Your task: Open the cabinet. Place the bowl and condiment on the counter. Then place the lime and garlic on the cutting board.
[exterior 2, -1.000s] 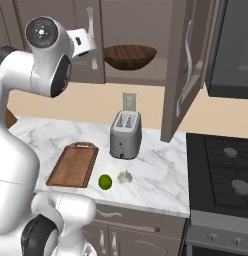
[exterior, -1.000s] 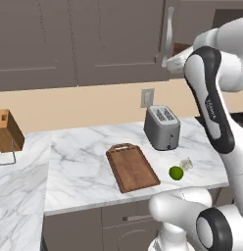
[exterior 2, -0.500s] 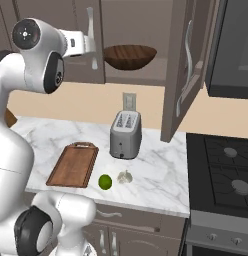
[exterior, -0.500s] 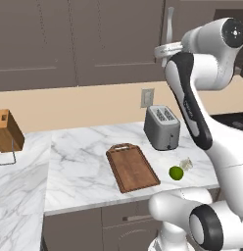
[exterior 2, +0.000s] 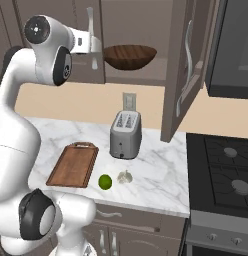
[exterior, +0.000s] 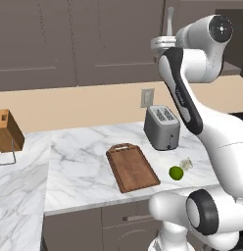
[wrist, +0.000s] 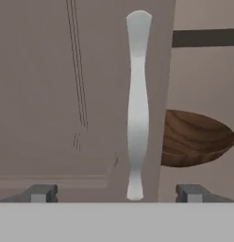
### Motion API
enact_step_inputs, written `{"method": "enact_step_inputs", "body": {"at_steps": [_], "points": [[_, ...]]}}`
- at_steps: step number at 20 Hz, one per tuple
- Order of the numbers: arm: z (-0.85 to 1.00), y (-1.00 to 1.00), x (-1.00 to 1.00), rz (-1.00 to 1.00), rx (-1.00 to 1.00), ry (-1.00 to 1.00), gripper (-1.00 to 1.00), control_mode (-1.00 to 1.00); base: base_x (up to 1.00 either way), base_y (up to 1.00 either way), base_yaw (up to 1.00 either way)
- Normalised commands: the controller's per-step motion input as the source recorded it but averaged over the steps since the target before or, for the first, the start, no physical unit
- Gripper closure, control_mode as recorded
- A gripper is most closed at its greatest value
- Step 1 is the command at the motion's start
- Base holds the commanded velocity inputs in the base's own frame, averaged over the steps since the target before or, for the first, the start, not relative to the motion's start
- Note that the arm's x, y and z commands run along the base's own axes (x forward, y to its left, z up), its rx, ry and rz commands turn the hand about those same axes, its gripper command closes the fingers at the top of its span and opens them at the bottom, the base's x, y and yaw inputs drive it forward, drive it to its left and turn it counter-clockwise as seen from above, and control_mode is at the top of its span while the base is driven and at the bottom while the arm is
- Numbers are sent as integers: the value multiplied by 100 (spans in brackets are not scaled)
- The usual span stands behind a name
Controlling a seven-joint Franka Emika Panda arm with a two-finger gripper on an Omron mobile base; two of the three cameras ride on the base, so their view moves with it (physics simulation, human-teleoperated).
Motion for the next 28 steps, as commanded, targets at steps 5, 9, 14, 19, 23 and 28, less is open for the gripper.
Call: {"method": "enact_step_inputs", "body": {"at_steps": [5,9,14,19,23,28], "points": [[-8,-22,54,-2,7,0,-100,-100,0,0,0],[-19,-6,62,0,2,0,-100,-100,0,0,0],[-18,0,53,0,0,0,-100,-100,0,0,0],[-7,0,29,0,0,2,100,-100,0,0,0],[0,0,31,0,0,2,100,-100,0,0,0],[0,4,-24,0,0,0,100,-100,0,0,0]]}}
